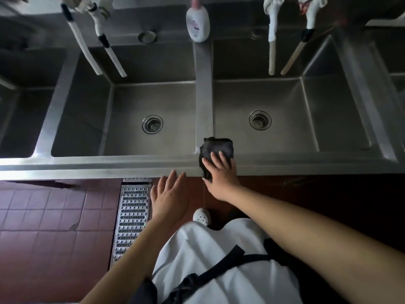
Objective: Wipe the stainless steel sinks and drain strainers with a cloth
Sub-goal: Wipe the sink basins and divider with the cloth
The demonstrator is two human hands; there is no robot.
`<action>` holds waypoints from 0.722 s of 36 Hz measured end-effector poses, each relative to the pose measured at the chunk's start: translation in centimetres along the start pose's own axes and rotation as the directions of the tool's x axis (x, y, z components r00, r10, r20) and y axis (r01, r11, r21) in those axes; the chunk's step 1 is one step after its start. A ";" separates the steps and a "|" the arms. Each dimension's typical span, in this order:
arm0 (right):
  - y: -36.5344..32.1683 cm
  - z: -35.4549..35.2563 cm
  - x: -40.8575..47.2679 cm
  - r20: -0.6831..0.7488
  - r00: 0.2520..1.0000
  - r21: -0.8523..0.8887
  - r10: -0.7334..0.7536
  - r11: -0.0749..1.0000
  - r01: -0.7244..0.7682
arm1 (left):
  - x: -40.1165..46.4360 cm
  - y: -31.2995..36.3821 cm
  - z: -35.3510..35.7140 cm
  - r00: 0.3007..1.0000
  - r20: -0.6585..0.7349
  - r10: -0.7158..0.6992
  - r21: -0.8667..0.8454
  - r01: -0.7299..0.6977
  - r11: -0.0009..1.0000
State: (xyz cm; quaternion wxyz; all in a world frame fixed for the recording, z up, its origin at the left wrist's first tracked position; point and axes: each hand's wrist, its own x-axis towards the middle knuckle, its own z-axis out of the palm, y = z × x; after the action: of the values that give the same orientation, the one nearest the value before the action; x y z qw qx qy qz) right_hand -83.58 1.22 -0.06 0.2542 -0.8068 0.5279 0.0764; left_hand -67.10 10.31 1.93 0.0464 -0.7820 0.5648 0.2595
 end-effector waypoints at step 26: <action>33.9 -9.2 -15.2 -0.125 0.940 -0.115 0.318 0.936 -0.332 | 4.8 25.9 4.3 0.913 0.055 0.404 0.053 -0.406 0.912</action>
State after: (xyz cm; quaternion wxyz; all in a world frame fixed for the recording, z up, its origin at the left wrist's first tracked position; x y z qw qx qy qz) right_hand -121.69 -1.54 2.64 0.1553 -0.7267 0.6600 0.1105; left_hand -91.04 -1.54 1.78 0.0282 -0.6404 0.7213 0.2621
